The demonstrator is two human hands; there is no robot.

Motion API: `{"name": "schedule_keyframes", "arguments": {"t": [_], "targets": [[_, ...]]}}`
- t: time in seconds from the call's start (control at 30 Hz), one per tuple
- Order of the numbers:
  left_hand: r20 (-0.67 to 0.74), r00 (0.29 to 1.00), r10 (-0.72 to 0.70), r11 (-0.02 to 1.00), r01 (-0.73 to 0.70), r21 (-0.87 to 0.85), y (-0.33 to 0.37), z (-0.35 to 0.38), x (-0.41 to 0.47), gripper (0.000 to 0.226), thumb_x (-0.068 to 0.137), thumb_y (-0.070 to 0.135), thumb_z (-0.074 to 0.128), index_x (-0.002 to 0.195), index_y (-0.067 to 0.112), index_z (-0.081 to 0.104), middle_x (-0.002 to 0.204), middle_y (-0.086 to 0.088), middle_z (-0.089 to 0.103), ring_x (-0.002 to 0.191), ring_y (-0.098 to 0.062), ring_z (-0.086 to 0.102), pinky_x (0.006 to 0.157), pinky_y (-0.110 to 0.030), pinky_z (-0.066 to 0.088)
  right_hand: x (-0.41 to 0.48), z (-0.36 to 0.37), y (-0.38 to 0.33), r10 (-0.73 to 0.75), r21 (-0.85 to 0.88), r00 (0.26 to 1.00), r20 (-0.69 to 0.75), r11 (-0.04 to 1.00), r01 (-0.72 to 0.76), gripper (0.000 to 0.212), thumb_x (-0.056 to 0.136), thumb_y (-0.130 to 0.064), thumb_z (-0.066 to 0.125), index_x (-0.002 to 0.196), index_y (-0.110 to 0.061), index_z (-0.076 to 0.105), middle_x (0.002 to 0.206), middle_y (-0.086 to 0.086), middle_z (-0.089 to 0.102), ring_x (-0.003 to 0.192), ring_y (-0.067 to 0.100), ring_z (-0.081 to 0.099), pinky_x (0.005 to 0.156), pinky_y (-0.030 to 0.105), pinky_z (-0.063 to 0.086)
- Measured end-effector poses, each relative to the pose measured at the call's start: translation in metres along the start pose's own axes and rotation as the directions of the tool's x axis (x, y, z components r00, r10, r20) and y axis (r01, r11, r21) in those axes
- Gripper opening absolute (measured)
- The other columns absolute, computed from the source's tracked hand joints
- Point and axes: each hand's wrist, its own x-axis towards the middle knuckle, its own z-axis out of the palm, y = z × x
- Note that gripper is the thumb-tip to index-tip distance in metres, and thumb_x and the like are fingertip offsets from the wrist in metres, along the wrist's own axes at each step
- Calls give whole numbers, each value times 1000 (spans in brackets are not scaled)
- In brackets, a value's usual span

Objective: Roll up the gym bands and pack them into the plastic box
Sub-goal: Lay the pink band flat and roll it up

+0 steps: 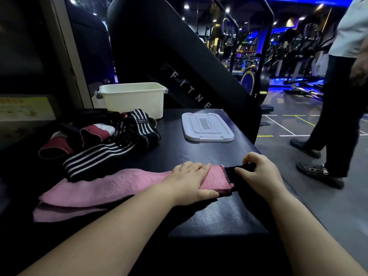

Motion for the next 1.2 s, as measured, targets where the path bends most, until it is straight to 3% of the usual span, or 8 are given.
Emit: {"name": "schedule_keyframes", "arguments": {"t": [0.17, 0.27, 0.37, 0.47, 0.67, 0.9, 1.07, 1.2], "targets": [[17, 999, -36, 999, 36, -3, -7, 3, -6, 95, 86, 74, 39, 156, 21, 4, 161, -1, 12, 147, -21, 7, 119, -41, 8, 0, -5, -1, 27, -53, 994, 106, 998, -22, 17, 75, -32, 78, 80, -33, 62, 91, -6, 56, 89, 16, 56, 74, 24, 34], [10, 999, -38, 999, 38, -10, -7, 4, -6, 93, 87, 73, 39, 156, 22, 1, 161, -2, 13, 147, -21, 7, 119, -41, 7, 1, -9, -6, -1, -283, 990, 142, 958, 41, 16, 78, -44, 73, 92, -39, 69, 96, -5, 56, 102, 21, 54, 83, 29, 38], [15, 999, -33, 999, 33, 1, -6, 3, -5, 91, 88, 73, 38, 155, 23, 3, 160, -1, 13, 147, -21, 7, 119, -42, 7, 5, -16, -23, -218, -514, 973, 78, 827, 227, 31, 72, -44, 76, 103, -37, 73, 109, -6, 61, 118, 24, 44, 98, 35, 33], [47, 998, -42, 999, 42, 4, -5, 1, -4, 88, 89, 74, 32, 156, 24, 4, 161, -1, 13, 147, -21, 6, 119, -43, 6, 9, -11, -51, -283, -424, 937, 205, 837, 346, 35, 83, -37, 68, 117, -32, 68, 121, -6, 60, 122, 19, 47, 99, 28, 34], [11, 994, -111, 982, 111, -152, -10, -8, -11, 61, 103, 42, 30, 156, 20, 10, 162, -2, 14, 148, -20, 6, 118, -37, 8, 5, 30, -49, -70, -359, 921, 384, 907, 219, 41, 91, -55, 50, 116, -26, 64, 118, 7, 57, 117, 28, 51, 101, 37, 41], [-33, 972, -234, 968, 230, -99, -24, -10, -17, 68, 88, 68, 46, 138, 22, 40, 141, -6, 39, 135, -27, 29, 112, -42, 23, 1, 38, -37, -69, -379, 932, 355, 901, 211, 47, 89, -63, 46, 116, -24, 50, 122, 3, 52, 119, 26, 44, 102, 37, 34], [-65, 968, -244, 967, 237, -98, -27, -7, -21, 70, 82, 75, 46, 129, 23, 41, 133, -4, 43, 128, -26, 34, 108, -41, 25, -1, 35, -39, -118, -395, 933, 340, 883, 255, 38, 90, -63, 45, 111, -31, 49, 117, -3, 56, 115, 23, 49, 95, 37, 35], [-104, 967, -234, 970, 225, -95, -28, -3, -24, 67, 82, 74, 48, 123, 22, 38, 133, -3, 47, 124, -25, 37, 105, -39, 26, -2, 35, -40, -120, -393, 924, 362, 880, 268, 39, 92, -63, 41, 125, -44, 49, 115, -3, 54, 118, 21, 49, 95, 35, 34]]}}
